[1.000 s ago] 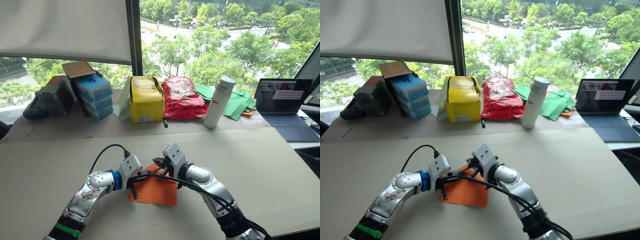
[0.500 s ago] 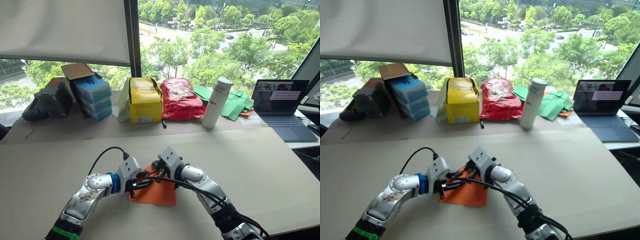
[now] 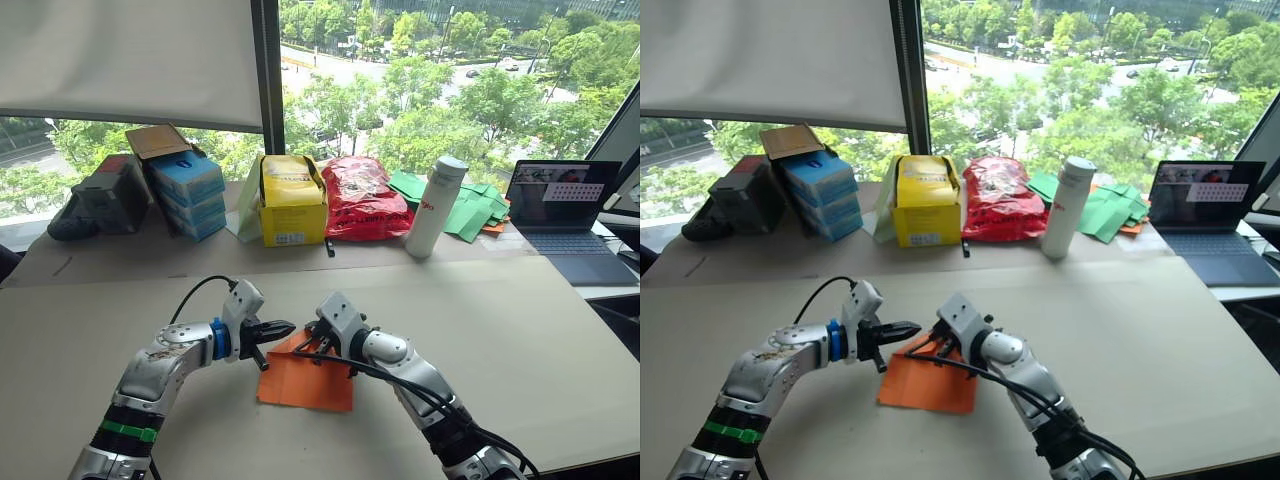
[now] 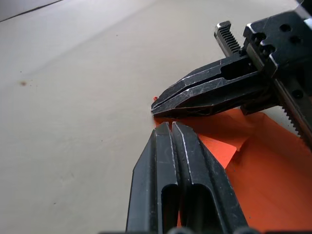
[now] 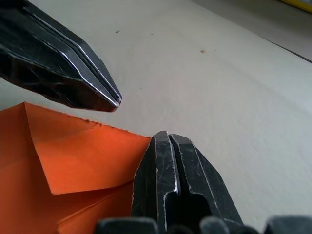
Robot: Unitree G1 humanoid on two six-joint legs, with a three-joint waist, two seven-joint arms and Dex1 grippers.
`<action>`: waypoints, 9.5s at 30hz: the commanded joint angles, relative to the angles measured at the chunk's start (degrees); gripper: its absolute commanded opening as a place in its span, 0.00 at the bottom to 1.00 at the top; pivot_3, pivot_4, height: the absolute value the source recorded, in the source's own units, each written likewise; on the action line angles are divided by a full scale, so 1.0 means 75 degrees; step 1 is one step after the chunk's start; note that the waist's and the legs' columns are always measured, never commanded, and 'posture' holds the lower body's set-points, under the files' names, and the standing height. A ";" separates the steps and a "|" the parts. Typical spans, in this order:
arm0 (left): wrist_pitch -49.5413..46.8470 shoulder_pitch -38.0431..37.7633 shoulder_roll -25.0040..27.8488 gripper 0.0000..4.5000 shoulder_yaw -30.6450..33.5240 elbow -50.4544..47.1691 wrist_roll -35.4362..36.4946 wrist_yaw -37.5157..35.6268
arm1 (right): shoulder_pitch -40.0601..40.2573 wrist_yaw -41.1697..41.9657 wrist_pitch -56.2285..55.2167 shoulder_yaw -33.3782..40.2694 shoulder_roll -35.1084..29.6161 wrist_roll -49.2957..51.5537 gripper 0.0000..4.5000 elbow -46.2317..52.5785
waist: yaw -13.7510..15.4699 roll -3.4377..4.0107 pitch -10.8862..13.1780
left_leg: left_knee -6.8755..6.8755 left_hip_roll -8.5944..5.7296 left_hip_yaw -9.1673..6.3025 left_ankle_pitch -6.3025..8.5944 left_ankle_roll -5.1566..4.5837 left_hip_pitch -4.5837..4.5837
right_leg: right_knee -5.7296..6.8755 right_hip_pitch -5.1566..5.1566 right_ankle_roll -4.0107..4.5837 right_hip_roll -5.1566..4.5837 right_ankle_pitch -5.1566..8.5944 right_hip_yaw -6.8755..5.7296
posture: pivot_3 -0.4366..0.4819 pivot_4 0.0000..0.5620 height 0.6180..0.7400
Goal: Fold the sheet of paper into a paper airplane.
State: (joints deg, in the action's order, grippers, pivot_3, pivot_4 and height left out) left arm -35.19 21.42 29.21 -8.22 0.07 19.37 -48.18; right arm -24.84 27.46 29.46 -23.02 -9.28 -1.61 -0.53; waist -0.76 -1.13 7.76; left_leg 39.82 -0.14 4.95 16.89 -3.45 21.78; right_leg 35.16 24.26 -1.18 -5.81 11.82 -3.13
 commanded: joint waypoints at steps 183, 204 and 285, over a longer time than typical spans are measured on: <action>0.1027 0.0296 0.0719 0.01 -0.0786 -0.0225 -0.1183 -0.1453 | 0.3056 -0.1479 -0.0057 0.0477 0.0588 0.1576 0.00 0.3209 | 0.0114 -0.0017 -0.0011 | 0.0020 0.0002 -0.0191 -0.0003 0.0031 0.0040 | 0.0103 0.0000 0.0079 0.0061 0.0113 -0.0071 | 0.48 0.27 1.00; 0.1158 0.0498 0.0257 0.01 -0.0894 0.0296 -0.1252 -0.1534 | 0.2140 -0.1077 0.0609 0.0144 0.0393 0.1644 0.00 0.2992 | 0.0171 -0.0017 -0.0011 | 0.0032 -0.0001 -0.0189 -0.0001 0.0026 0.0037 | 0.0108 -0.0006 0.0079 0.0062 0.0113 -0.0073 | 0.48 0.27 1.00; 0.2206 -0.1471 0.1106 0.01 -0.0229 -0.0268 -0.1128 -0.1056 | -0.0284 0.0776 -0.0495 0.0124 0.0398 0.0781 0.00 -0.1119 | -0.0001 0.0006 -0.0020 | 0.0001 0.0000 -0.0187 -0.0004 0.0036 -0.0004 | 0.0124 -0.0016 0.0087 0.0004 0.0109 -0.0010 | 0.48 0.27 1.00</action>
State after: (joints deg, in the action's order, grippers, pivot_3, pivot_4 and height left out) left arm -17.44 11.65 36.83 -8.51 -3.02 12.84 -56.31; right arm -28.35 32.09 24.31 -20.66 -5.93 4.53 -10.55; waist -0.77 -1.09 7.61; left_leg 39.82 -0.14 3.55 16.89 -3.22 21.75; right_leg 36.09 24.15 -0.53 -5.94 12.64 -3.20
